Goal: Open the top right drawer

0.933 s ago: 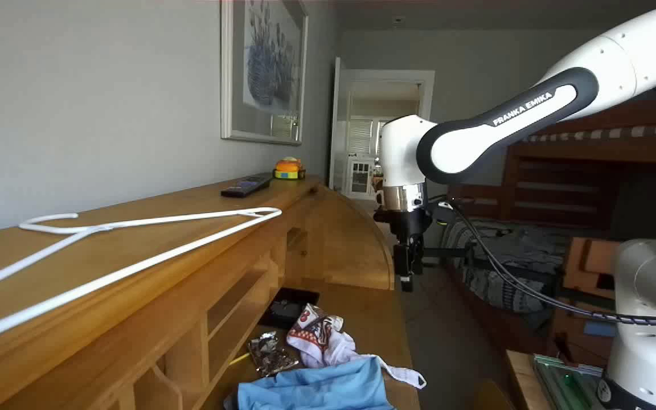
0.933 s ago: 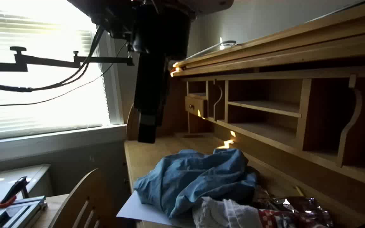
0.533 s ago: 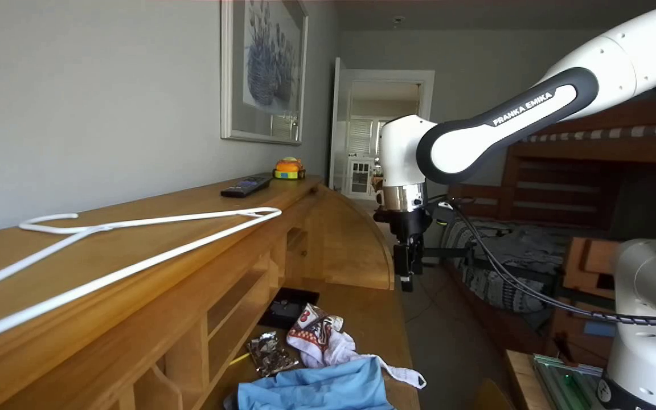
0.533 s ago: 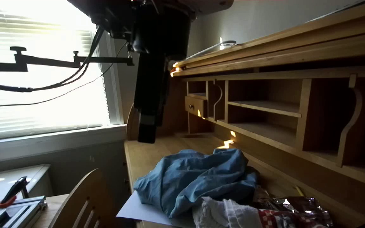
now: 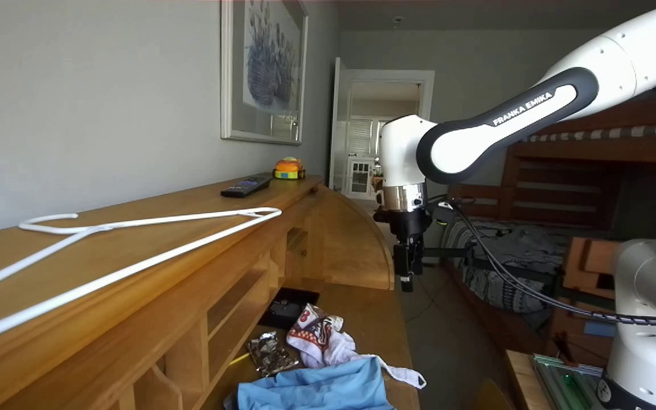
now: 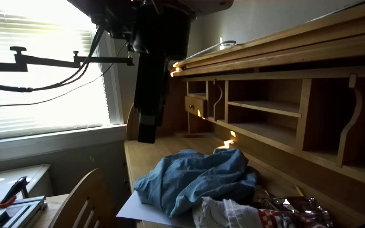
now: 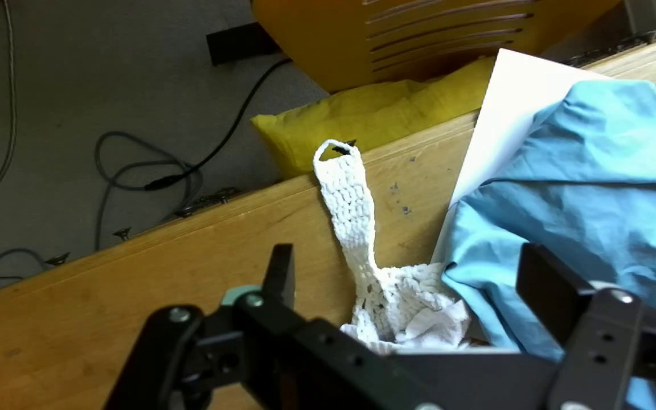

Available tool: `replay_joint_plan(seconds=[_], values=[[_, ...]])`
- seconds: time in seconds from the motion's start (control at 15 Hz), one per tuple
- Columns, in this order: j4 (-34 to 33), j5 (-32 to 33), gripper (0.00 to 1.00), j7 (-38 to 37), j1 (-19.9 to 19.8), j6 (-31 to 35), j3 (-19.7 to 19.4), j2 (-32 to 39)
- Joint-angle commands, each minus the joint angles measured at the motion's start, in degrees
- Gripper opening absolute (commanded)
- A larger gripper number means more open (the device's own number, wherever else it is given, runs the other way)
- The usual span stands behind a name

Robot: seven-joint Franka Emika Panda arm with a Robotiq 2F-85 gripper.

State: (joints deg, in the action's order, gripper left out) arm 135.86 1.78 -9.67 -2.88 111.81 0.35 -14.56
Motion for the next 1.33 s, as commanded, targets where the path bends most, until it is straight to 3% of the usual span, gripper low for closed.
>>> replay_joint_plan(seconds=[0.0,0.2,0.6,0.87,1.0,1.27], values=[[-1.3,-0.2,1.0,-1.2,0.3,0.1,0.0,0.1],[-6.3,2.5,1.0,-6.0,-0.9,-2.1,0.2,1.9],[-23.7,3.3,1.0,-16.6,-4.6,-15.3,-2.6,8.1],[-35.4,0.9,1.0,-18.6,-5.1,-24.9,-4.6,12.6],[-34.3,3.5,1.0,-15.8,-3.6,-21.8,-3.7,10.9],[-27.0,10.3,1.0,-17.1,-0.8,-8.6,-0.8,7.1]])
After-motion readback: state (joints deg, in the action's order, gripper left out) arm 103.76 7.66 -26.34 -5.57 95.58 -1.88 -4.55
